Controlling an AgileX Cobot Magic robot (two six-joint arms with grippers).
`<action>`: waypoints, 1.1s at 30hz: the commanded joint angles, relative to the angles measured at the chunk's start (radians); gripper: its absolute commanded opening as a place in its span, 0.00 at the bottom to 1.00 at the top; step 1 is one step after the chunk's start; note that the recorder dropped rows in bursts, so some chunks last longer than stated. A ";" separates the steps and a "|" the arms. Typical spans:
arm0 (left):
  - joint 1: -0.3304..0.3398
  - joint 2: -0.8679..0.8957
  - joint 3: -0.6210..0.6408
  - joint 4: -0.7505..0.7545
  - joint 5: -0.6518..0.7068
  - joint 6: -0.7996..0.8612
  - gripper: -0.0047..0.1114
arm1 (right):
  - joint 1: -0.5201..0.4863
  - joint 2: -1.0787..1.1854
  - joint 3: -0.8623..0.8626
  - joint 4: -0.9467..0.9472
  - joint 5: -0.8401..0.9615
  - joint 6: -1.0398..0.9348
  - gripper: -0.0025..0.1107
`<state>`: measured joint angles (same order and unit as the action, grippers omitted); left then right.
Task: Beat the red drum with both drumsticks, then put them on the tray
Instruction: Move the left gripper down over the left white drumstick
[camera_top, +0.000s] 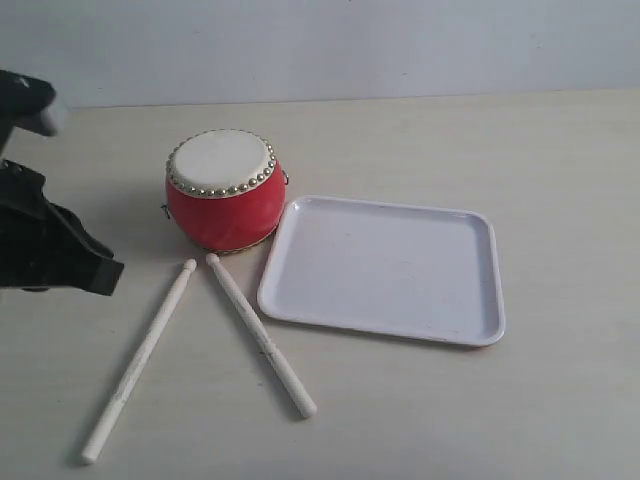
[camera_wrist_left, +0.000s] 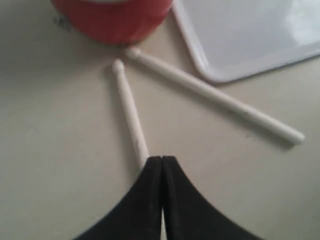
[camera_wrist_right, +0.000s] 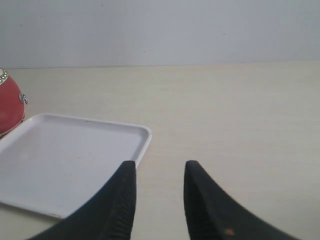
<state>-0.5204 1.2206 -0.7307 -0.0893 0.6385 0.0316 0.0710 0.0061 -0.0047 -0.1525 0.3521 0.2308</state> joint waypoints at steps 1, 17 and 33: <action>-0.041 0.105 -0.053 0.230 0.126 -0.323 0.04 | -0.007 -0.006 0.005 -0.011 -0.009 -0.002 0.31; -0.043 0.243 -0.060 0.287 0.057 -0.375 0.04 | -0.007 -0.006 0.005 -0.011 -0.009 0.001 0.31; -0.043 0.377 -0.060 0.244 0.001 -0.351 0.36 | -0.007 -0.006 0.005 -0.011 -0.003 0.001 0.31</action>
<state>-0.5574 1.5842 -0.7870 0.1685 0.6667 -0.3254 0.0710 0.0061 -0.0047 -0.1525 0.3521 0.2308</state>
